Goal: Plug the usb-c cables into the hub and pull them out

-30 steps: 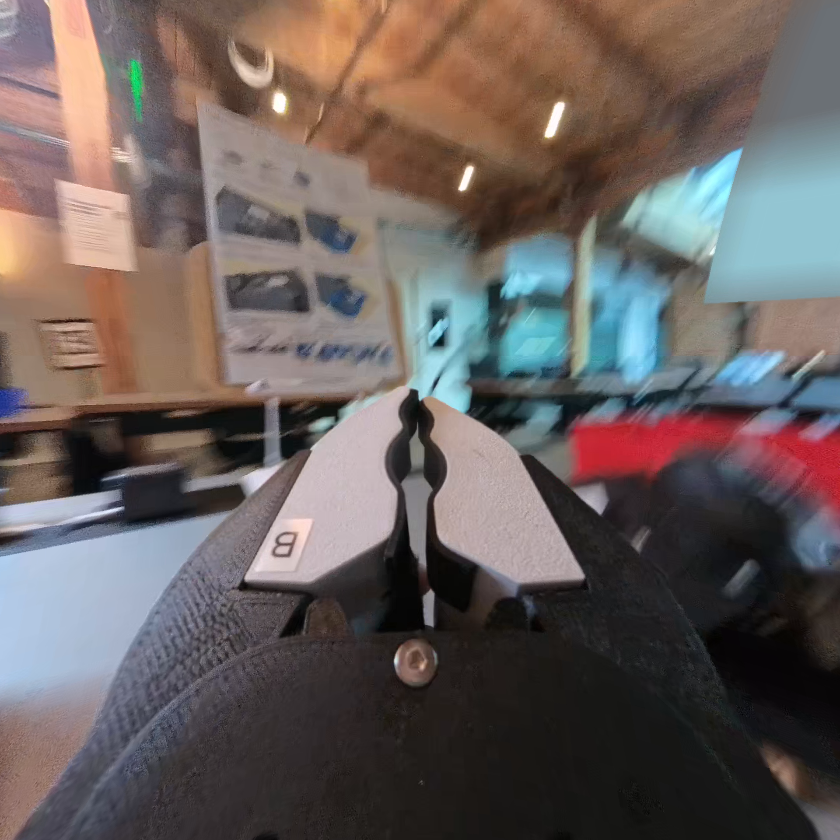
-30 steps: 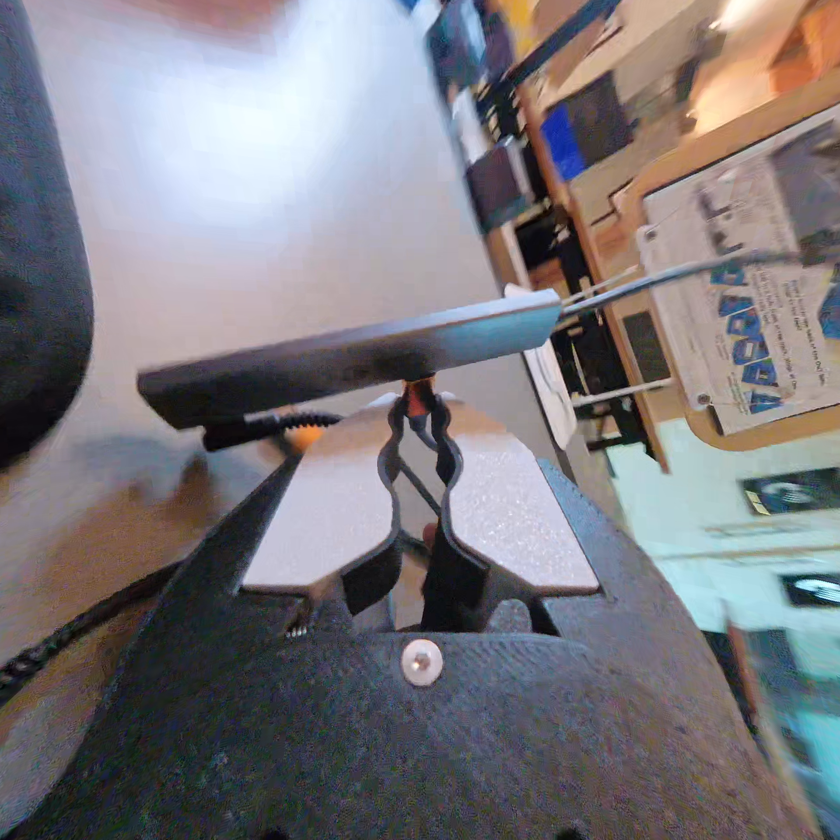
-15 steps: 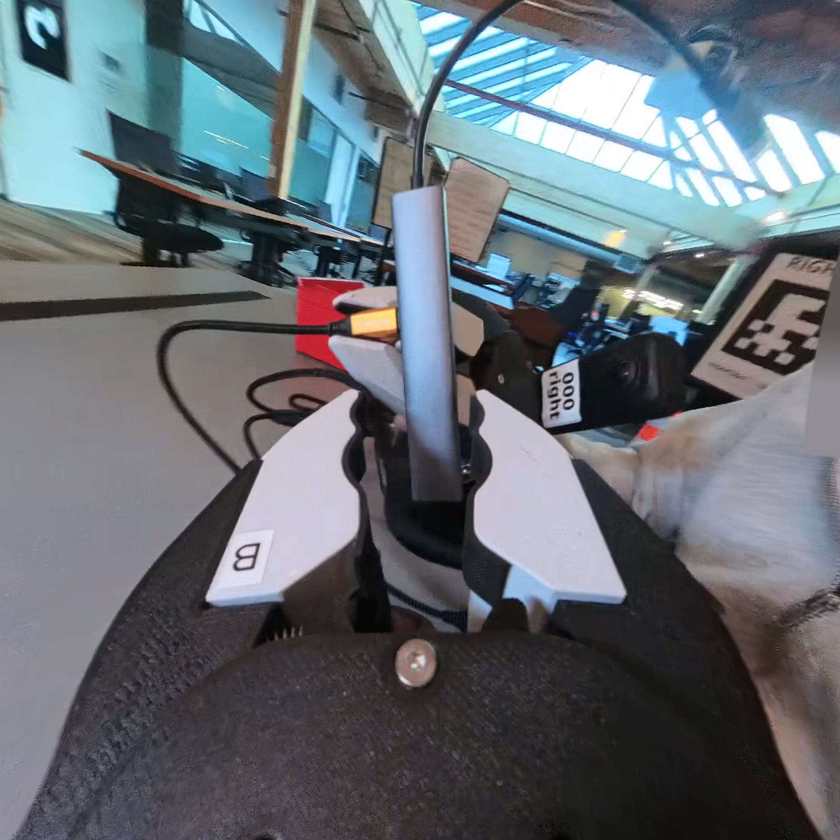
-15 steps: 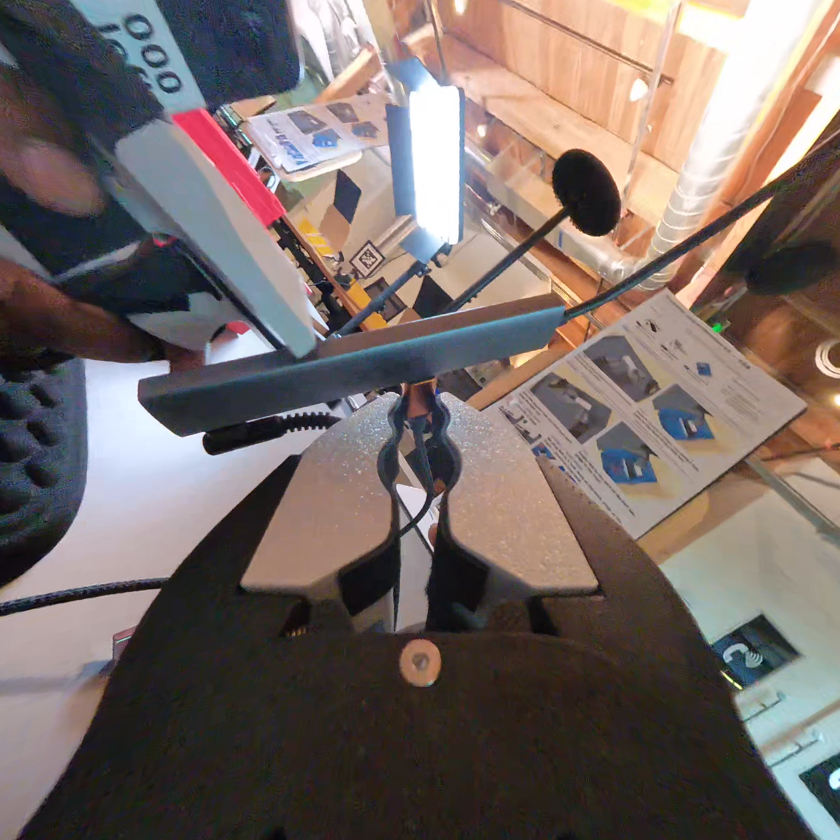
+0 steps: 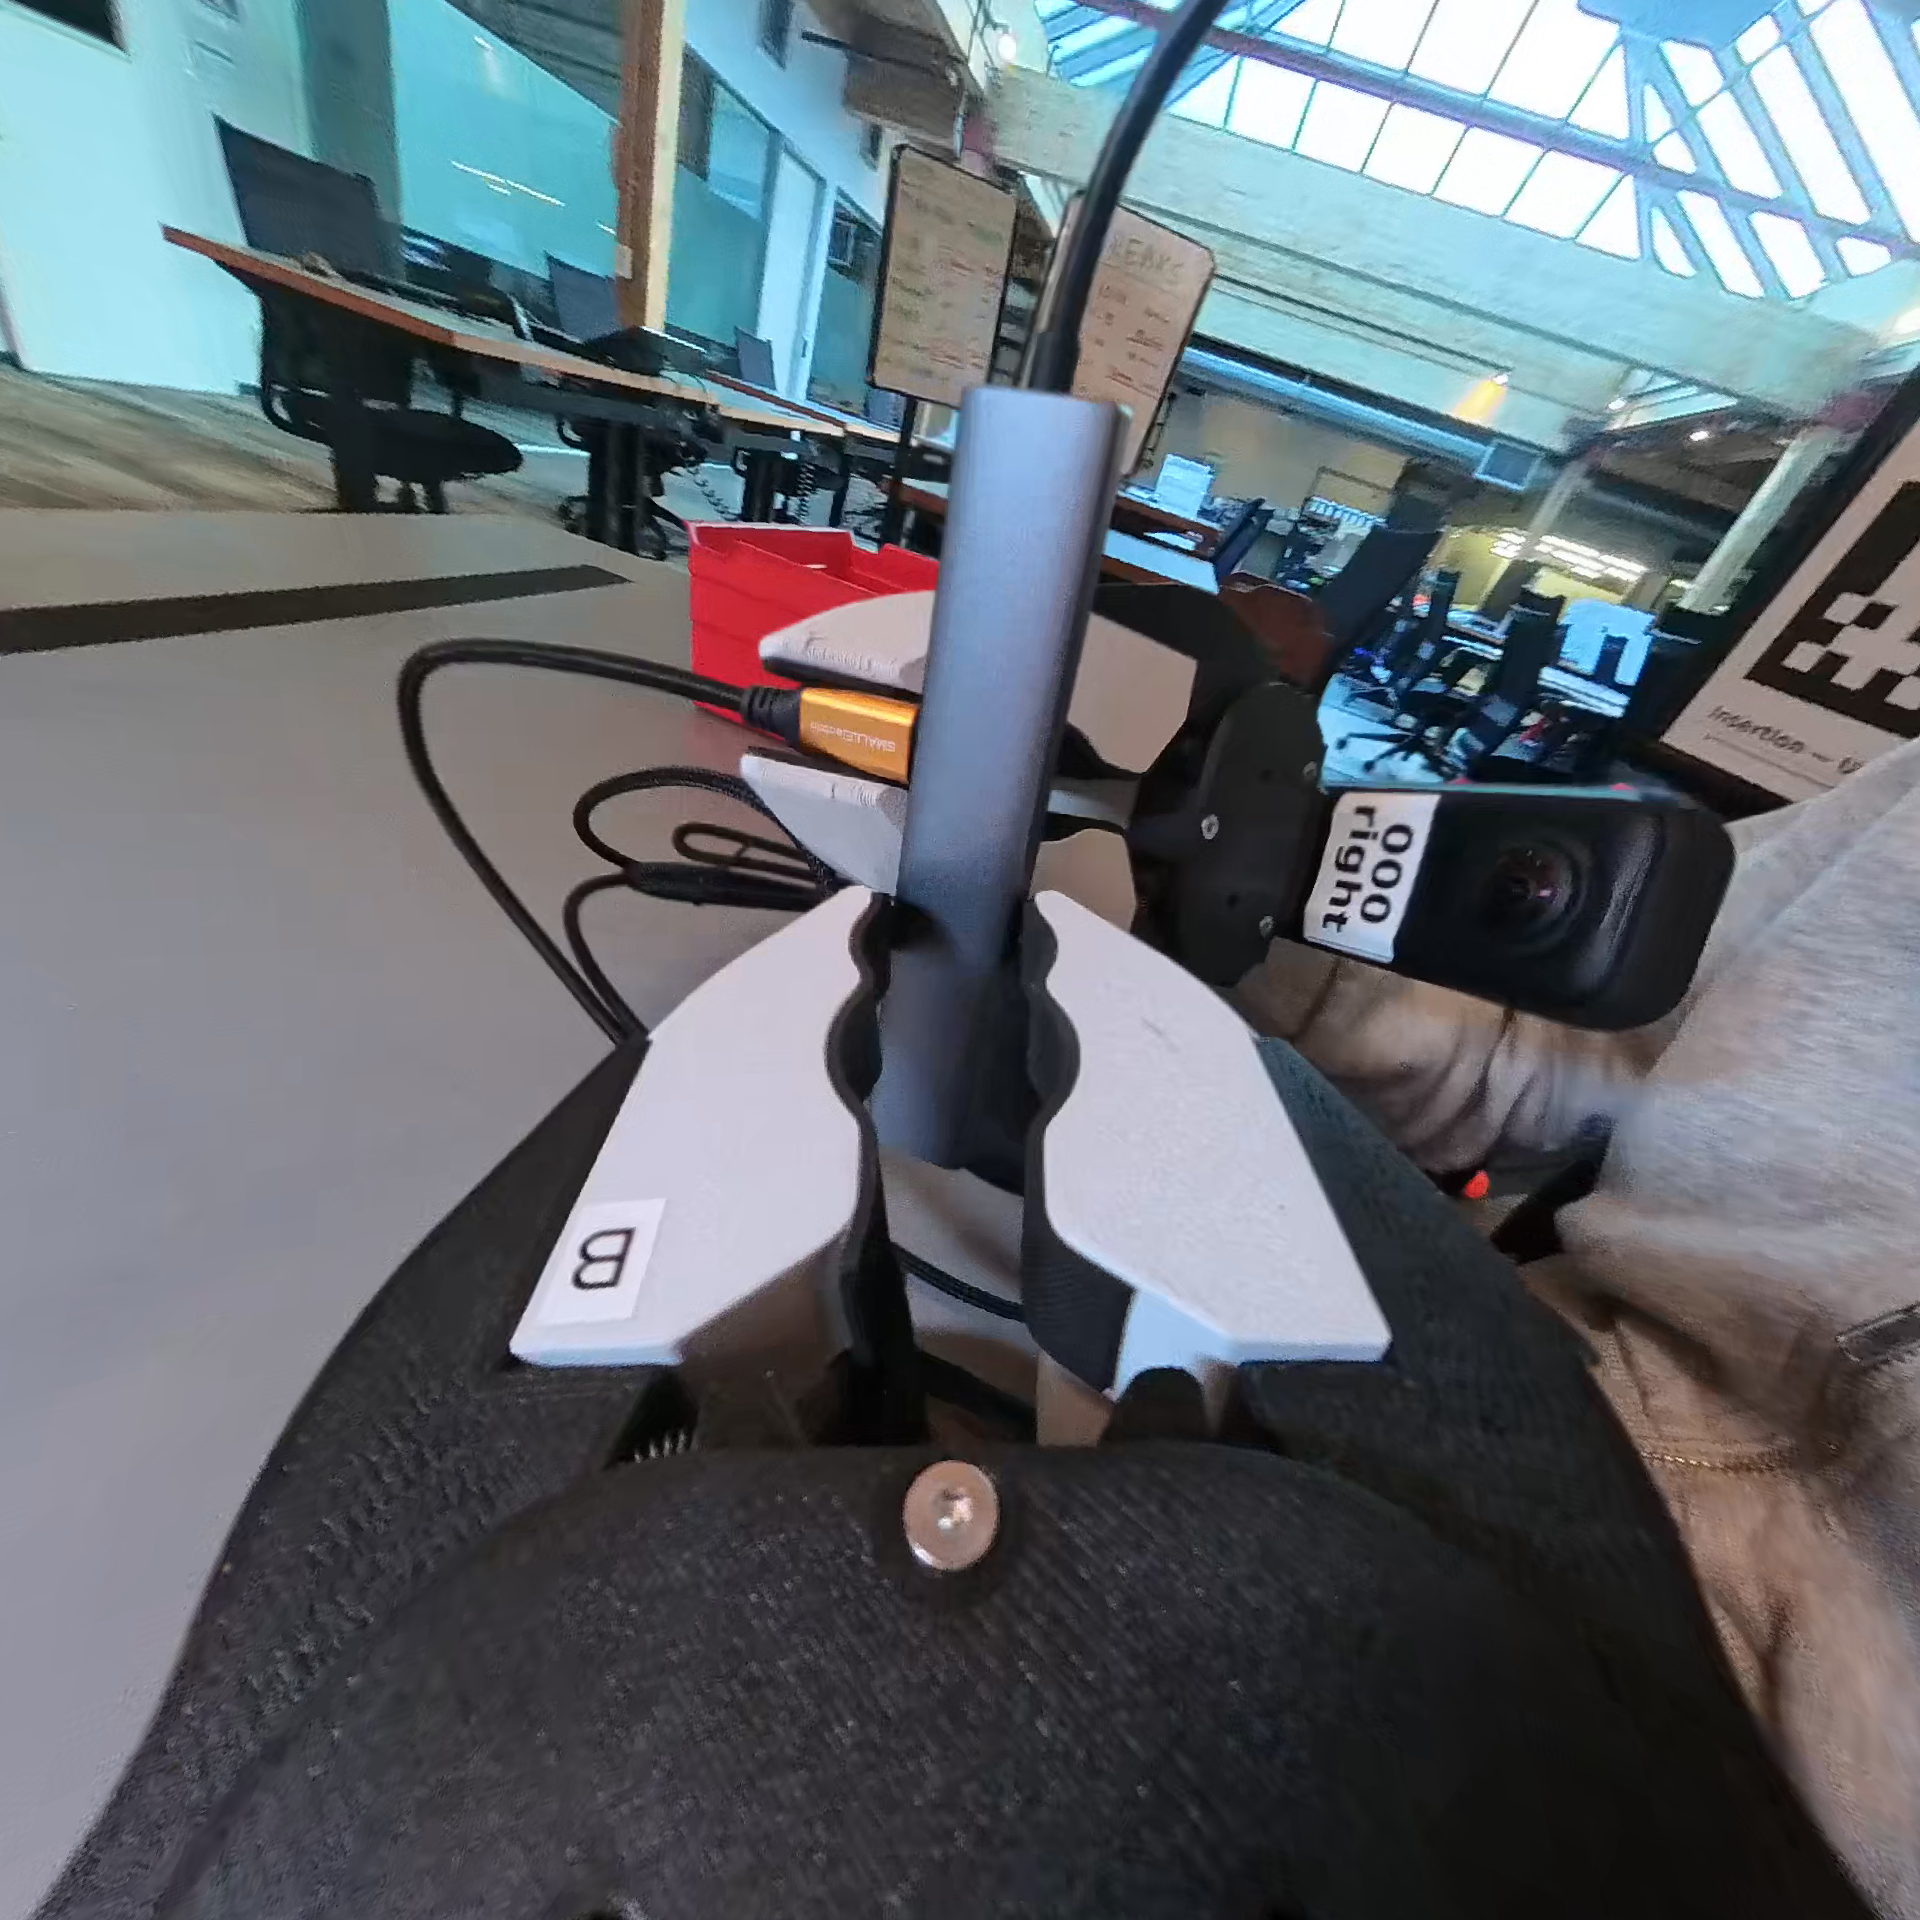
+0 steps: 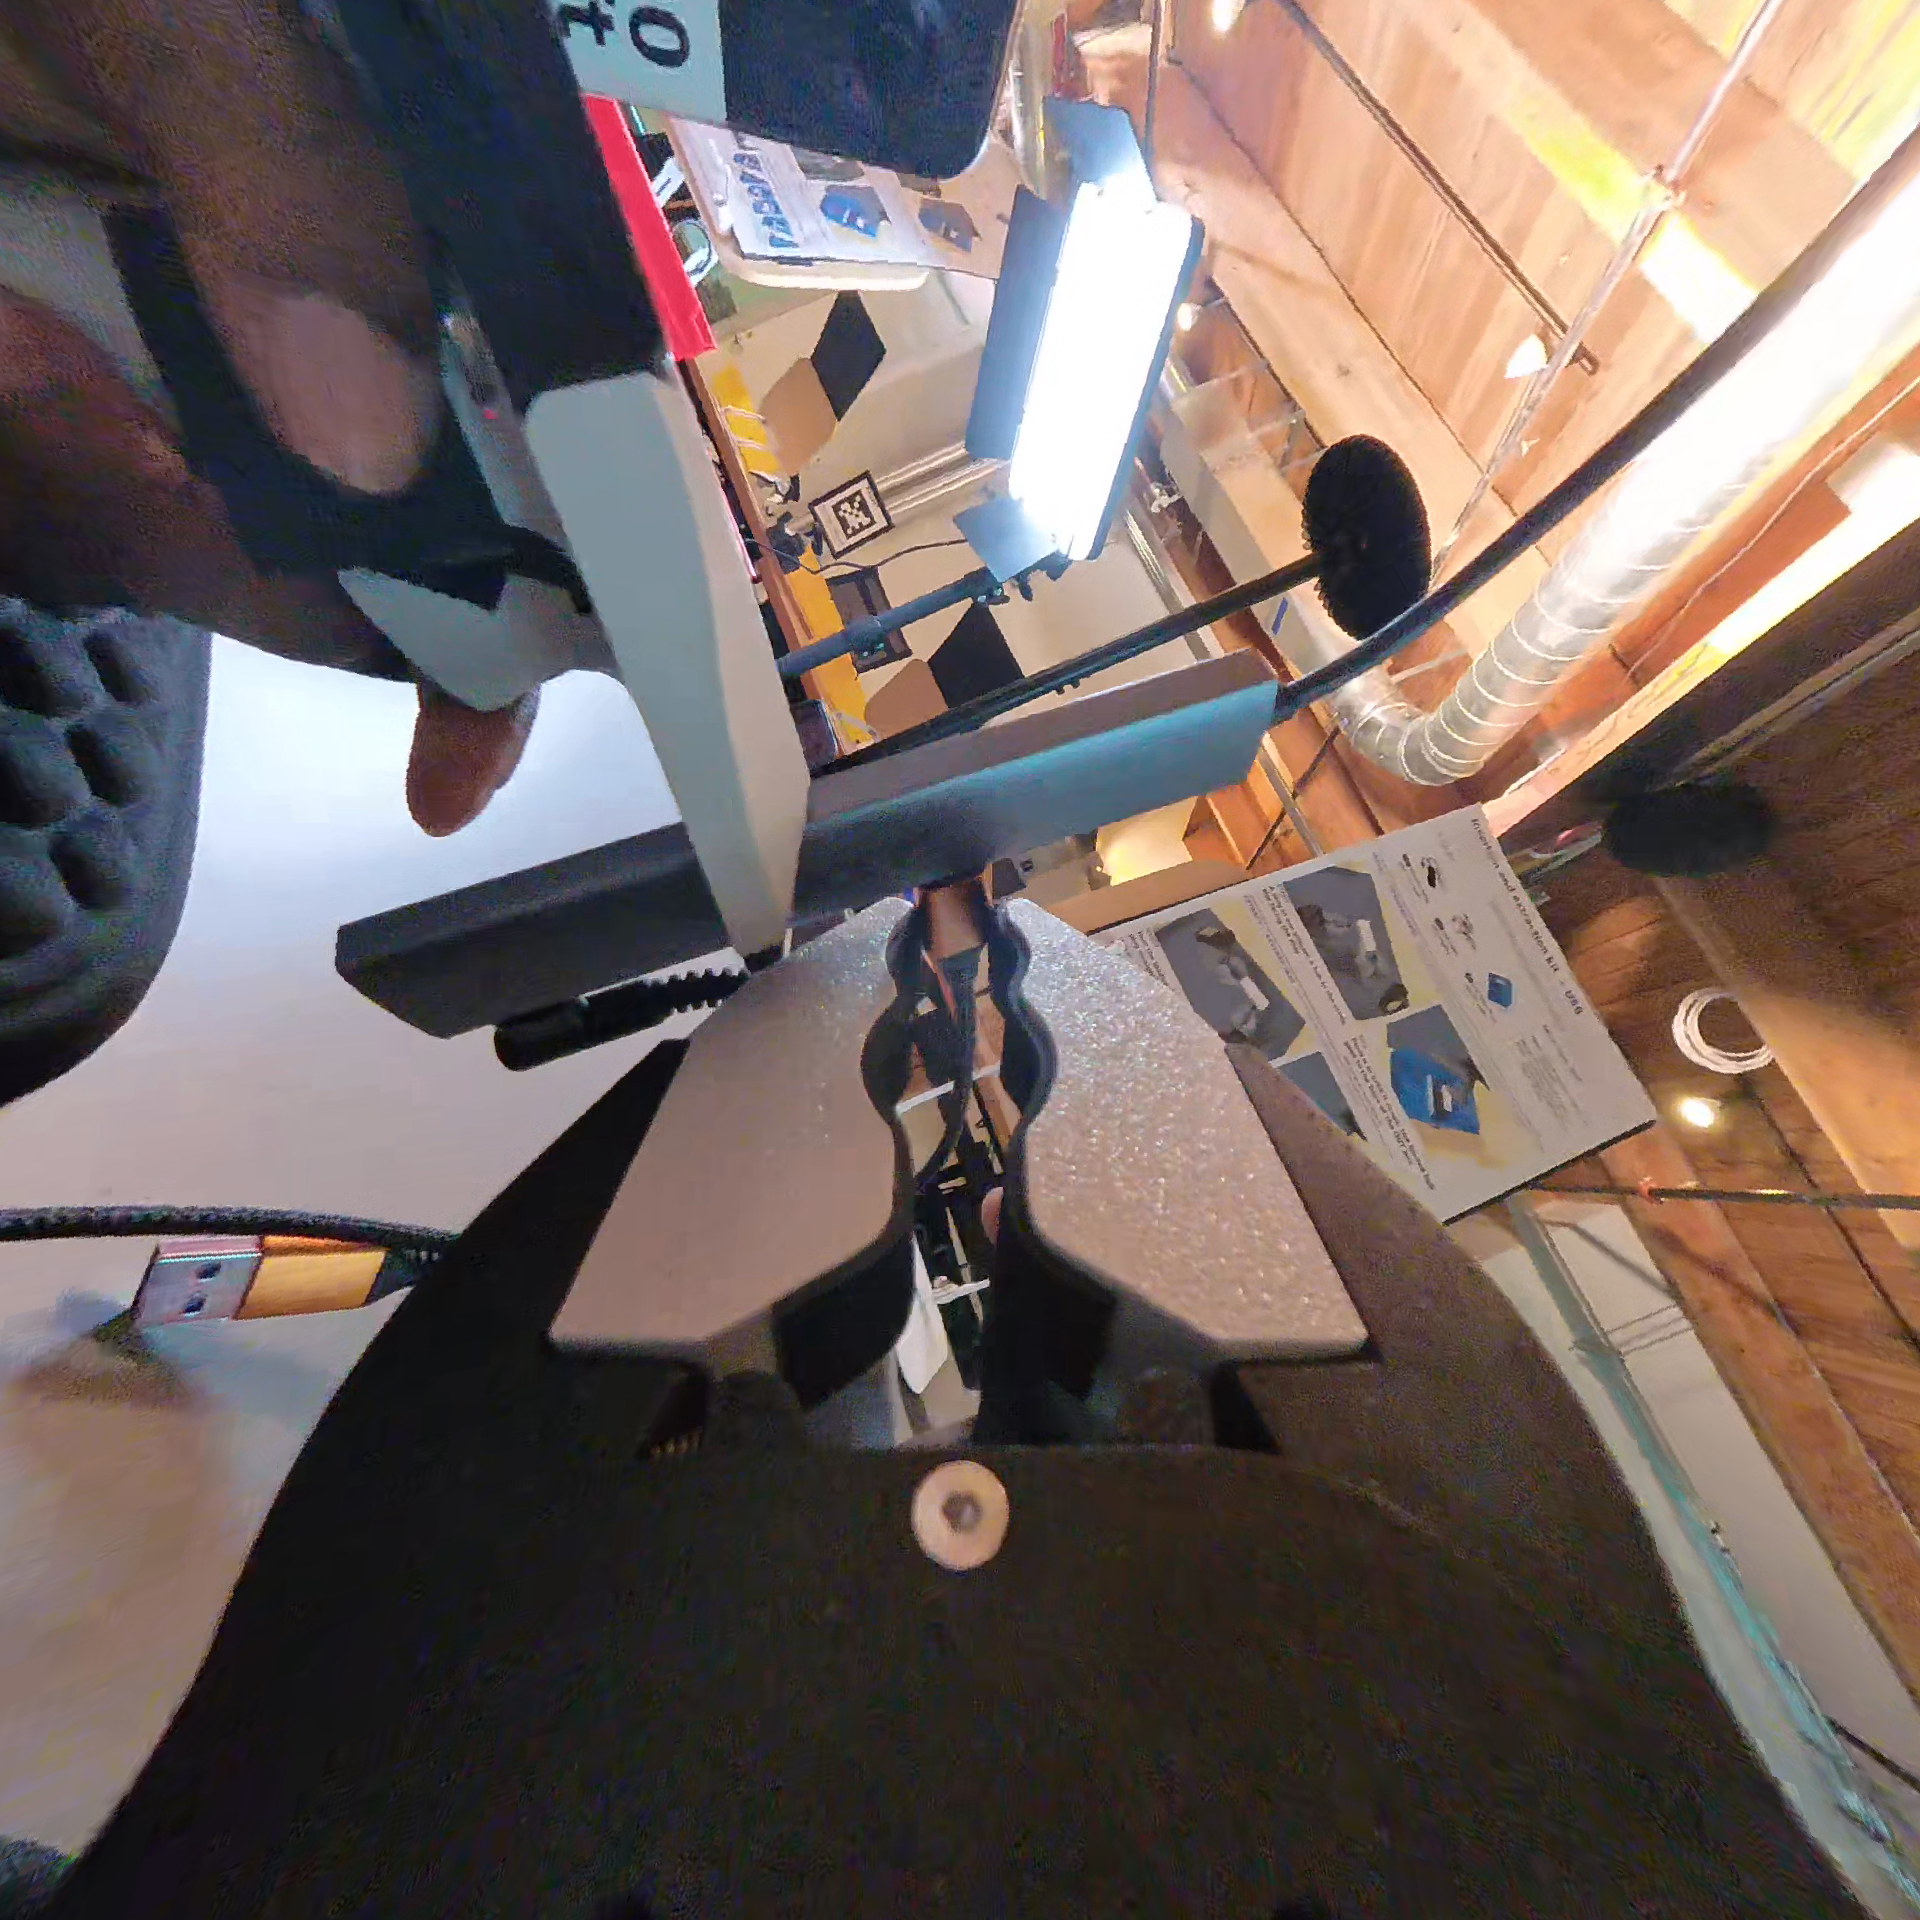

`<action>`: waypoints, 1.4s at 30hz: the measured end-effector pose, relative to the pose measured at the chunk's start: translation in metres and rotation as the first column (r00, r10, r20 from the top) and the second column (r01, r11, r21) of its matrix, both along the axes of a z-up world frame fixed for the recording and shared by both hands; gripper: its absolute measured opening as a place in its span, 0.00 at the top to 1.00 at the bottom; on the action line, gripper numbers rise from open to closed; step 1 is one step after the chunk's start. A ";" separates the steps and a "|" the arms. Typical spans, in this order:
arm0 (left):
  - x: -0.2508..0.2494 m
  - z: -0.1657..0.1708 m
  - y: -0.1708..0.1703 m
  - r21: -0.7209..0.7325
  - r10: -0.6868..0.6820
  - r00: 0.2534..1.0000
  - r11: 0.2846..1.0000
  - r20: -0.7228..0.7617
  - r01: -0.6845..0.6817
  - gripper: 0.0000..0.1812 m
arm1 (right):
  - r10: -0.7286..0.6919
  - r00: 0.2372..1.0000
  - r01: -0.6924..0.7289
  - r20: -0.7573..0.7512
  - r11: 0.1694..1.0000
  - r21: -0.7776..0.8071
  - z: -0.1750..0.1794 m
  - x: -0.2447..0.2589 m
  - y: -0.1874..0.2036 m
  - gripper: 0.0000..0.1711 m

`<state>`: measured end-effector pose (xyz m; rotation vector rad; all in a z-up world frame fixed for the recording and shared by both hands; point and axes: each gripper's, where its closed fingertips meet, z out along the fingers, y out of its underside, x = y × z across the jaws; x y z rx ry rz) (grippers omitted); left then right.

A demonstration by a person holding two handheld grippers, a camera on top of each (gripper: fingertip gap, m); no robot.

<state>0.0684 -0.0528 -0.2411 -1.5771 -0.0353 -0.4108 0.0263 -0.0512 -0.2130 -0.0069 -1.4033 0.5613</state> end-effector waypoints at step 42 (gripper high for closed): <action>-0.044 0.007 0.005 0.080 0.494 0.829 0.867 -0.264 -0.491 0.94 | -0.114 0.978 0.127 0.175 0.990 -0.067 -0.023 -0.013 0.012 0.93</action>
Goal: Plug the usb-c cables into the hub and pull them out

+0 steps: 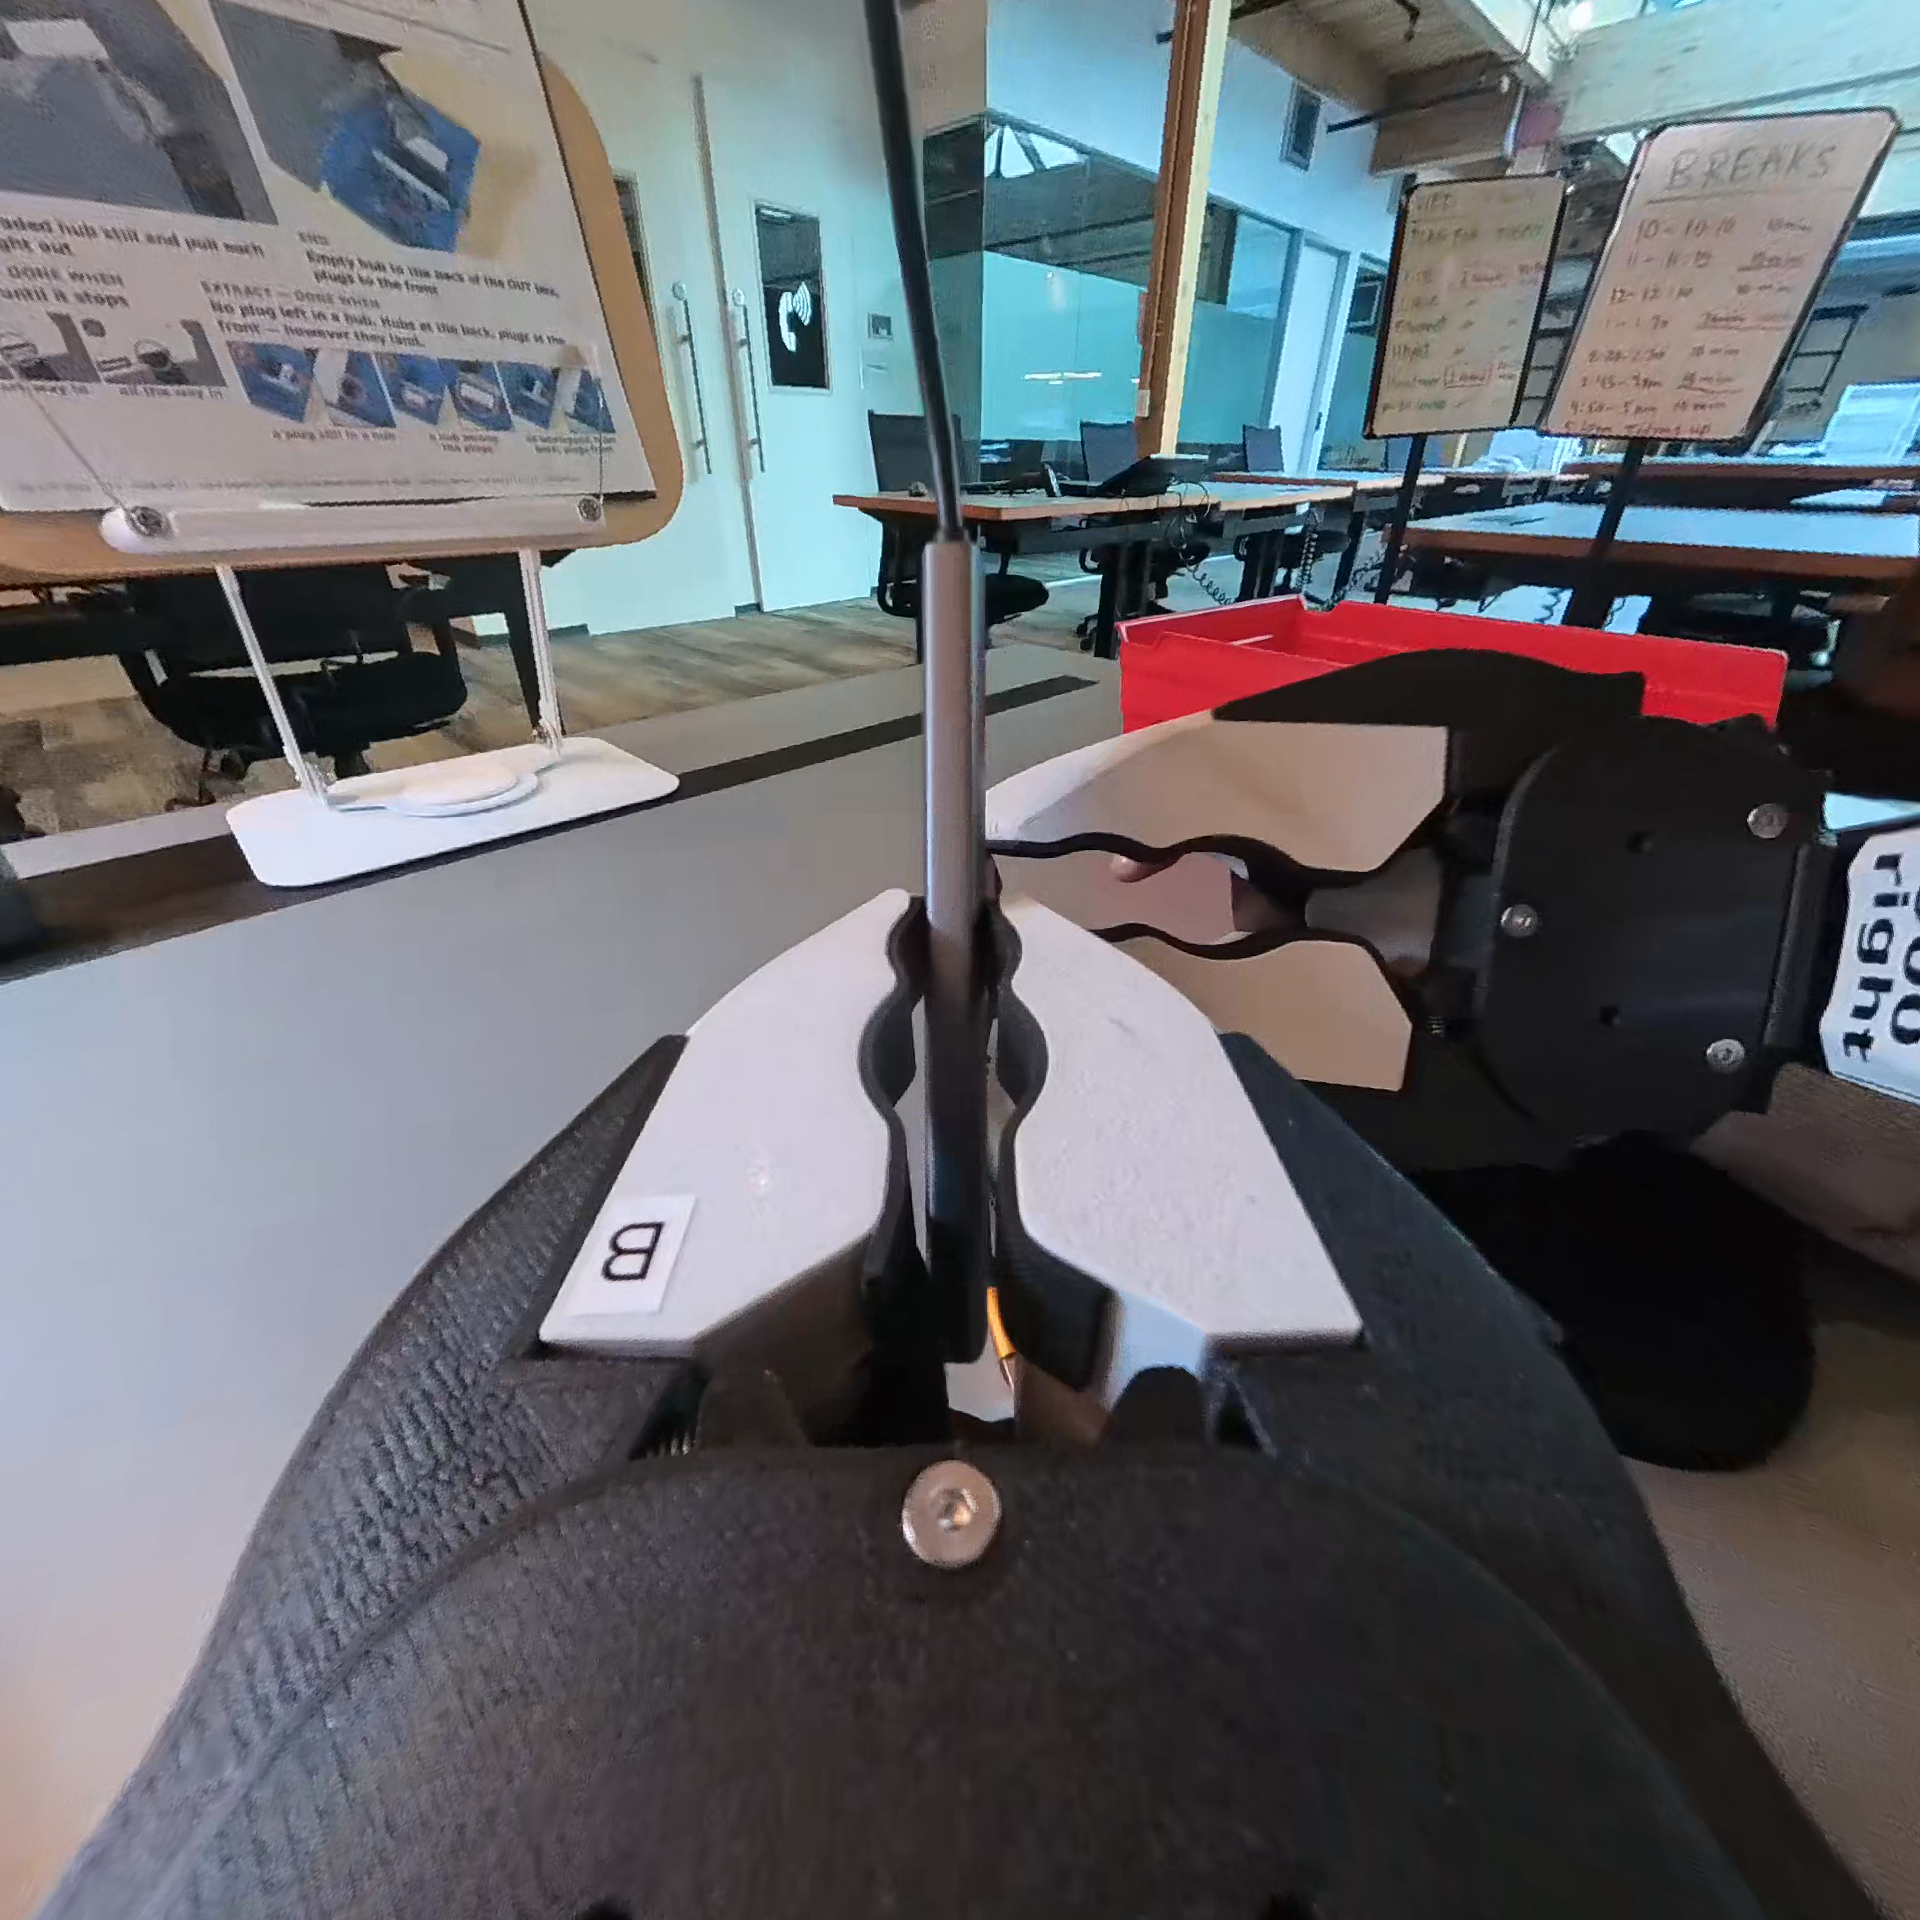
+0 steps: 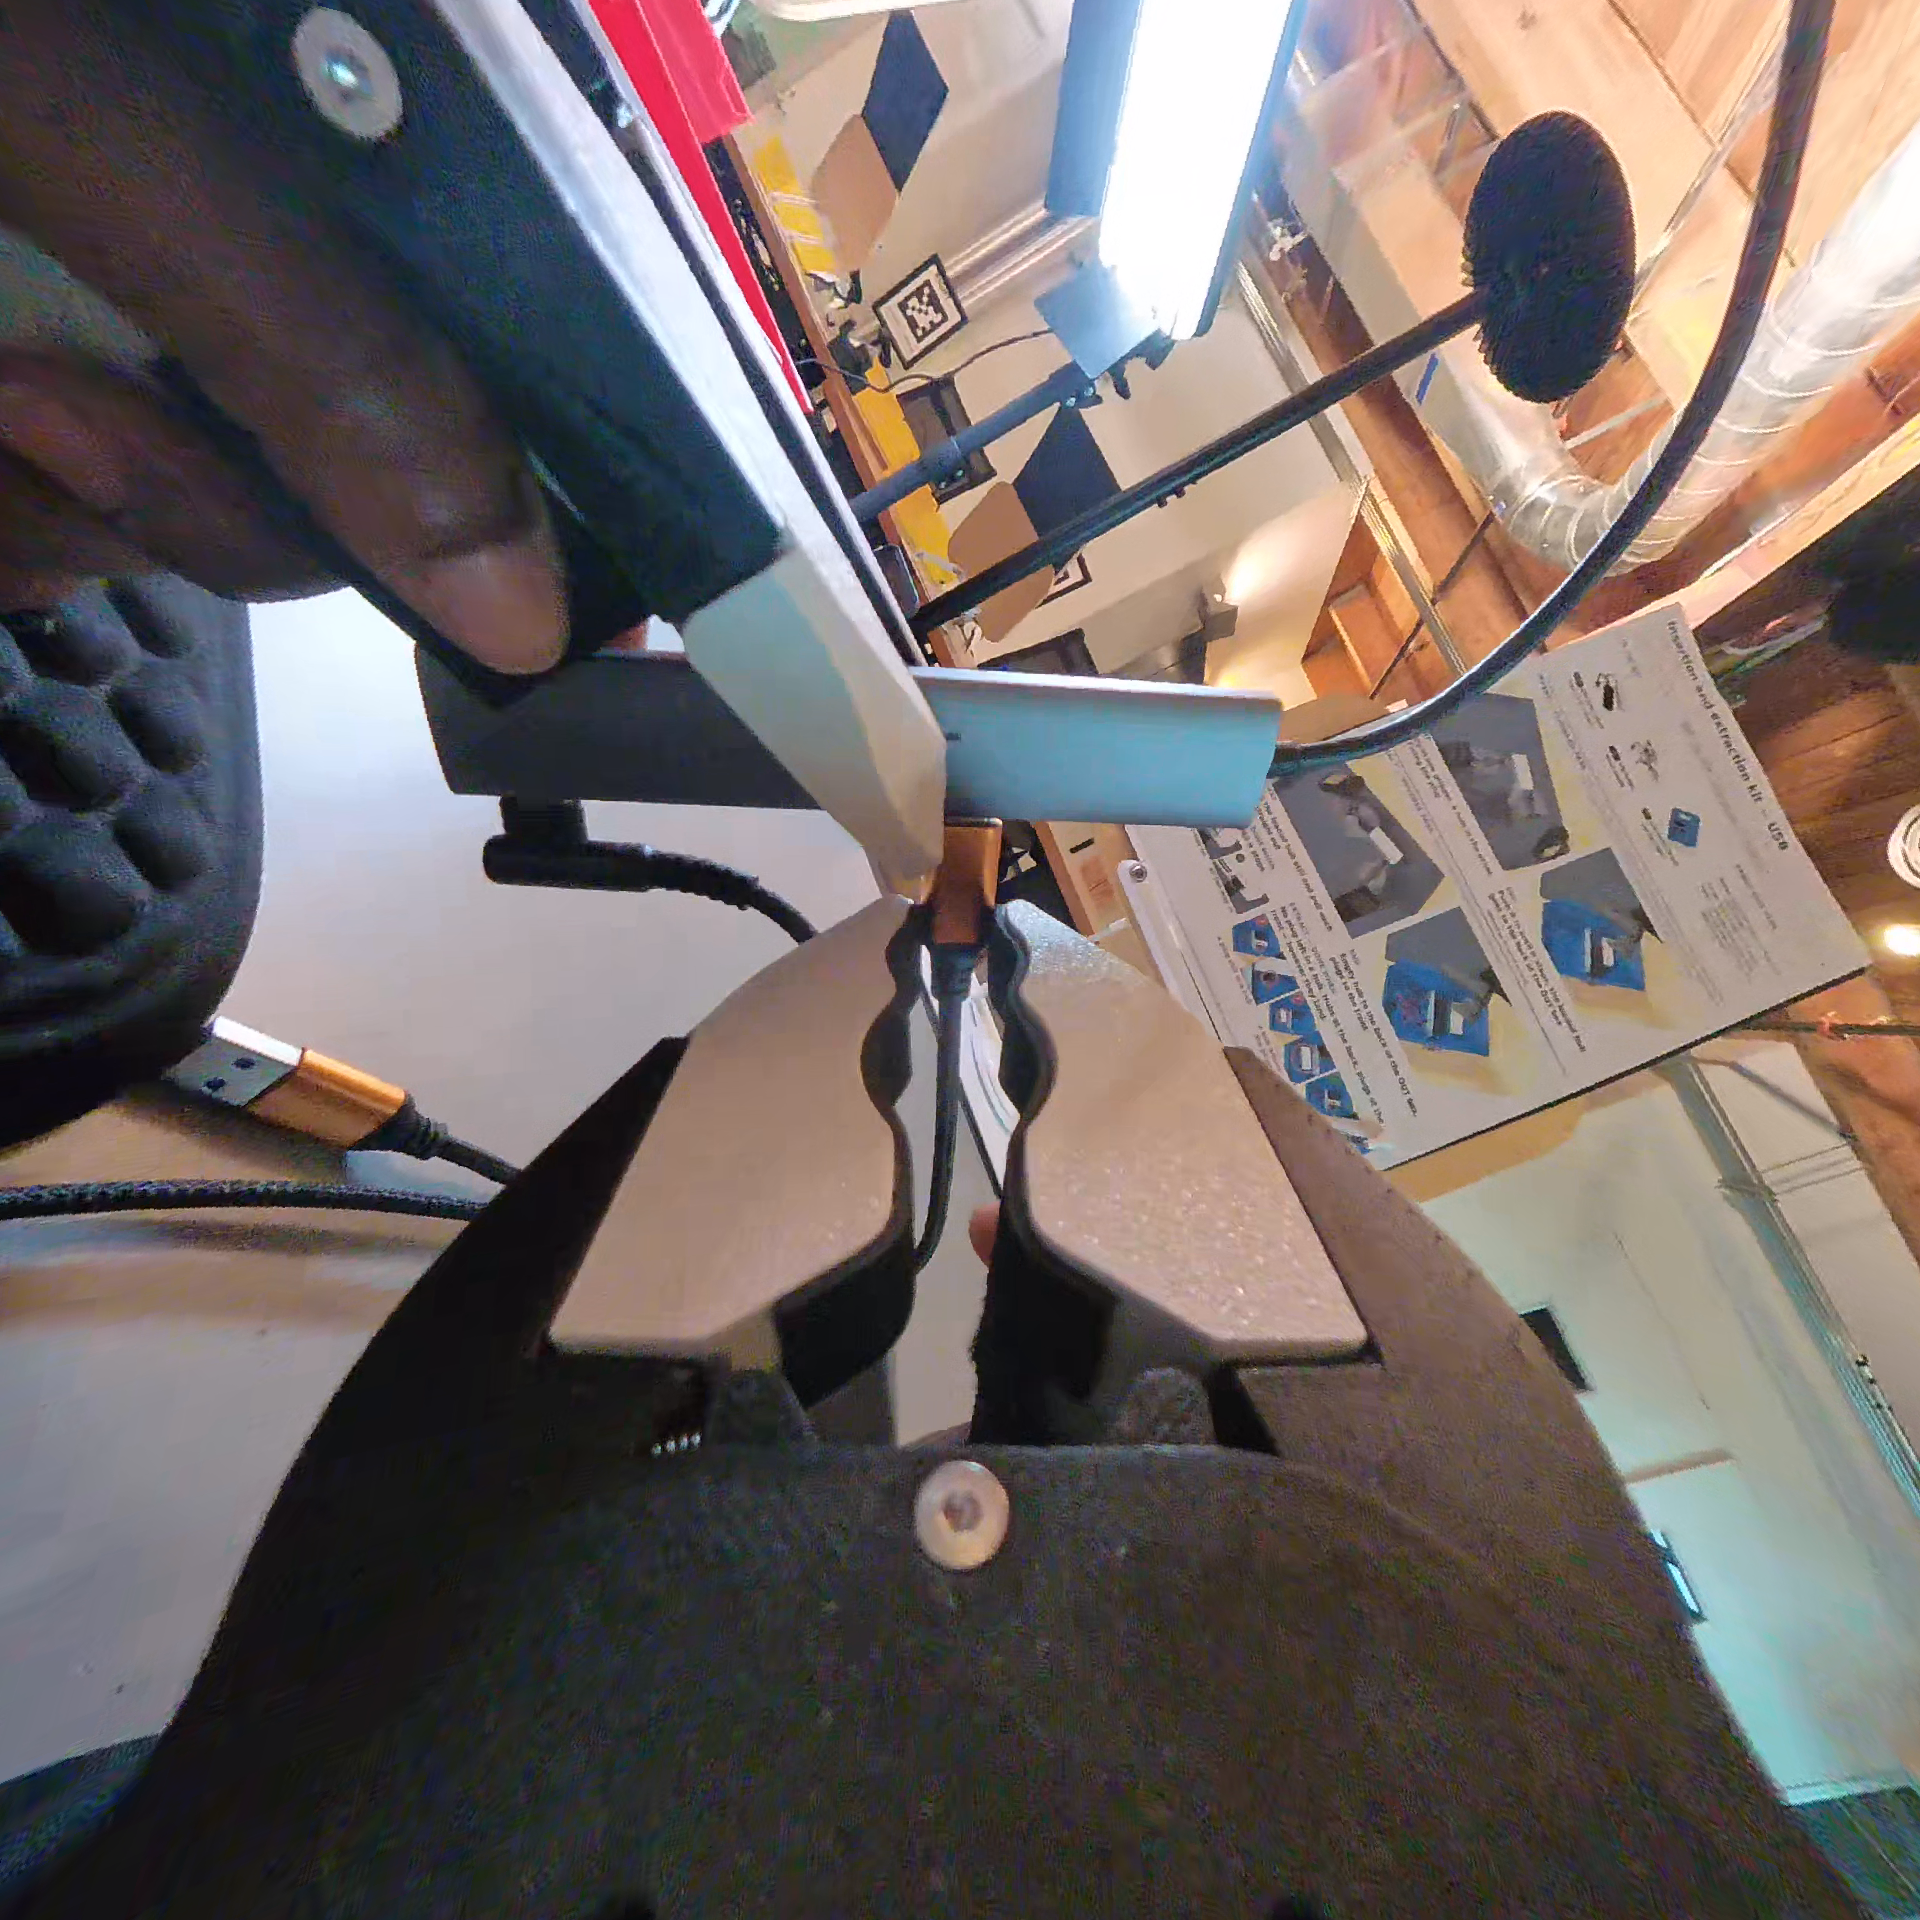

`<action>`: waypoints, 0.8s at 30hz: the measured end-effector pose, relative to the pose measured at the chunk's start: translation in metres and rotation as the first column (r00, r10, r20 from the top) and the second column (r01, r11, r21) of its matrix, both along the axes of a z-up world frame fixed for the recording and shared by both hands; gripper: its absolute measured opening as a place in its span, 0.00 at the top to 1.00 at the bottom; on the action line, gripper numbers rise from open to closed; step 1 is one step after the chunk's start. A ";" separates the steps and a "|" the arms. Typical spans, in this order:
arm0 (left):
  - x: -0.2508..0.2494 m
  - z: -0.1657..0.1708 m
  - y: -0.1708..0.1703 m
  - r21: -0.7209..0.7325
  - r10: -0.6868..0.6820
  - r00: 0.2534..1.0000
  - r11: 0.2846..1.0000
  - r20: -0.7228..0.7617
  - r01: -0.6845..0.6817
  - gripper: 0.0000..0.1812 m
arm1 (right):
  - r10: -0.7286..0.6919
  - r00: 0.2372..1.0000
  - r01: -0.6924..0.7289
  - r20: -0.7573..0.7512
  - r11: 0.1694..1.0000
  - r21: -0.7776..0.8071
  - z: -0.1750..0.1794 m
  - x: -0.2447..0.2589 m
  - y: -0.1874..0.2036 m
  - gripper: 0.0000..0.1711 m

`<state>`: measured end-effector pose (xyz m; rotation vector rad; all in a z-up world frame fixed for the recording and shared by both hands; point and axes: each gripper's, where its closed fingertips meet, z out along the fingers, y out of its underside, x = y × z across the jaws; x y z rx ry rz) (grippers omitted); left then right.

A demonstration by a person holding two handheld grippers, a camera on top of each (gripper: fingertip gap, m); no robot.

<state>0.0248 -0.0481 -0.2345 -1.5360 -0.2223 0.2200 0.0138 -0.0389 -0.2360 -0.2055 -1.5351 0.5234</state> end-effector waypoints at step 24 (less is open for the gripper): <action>0.003 -0.017 -0.003 -0.144 -0.018 0.943 0.989 -0.331 -0.032 0.95 | 0.044 0.981 -0.016 0.187 0.989 -0.144 -0.030 -0.011 -0.007 0.92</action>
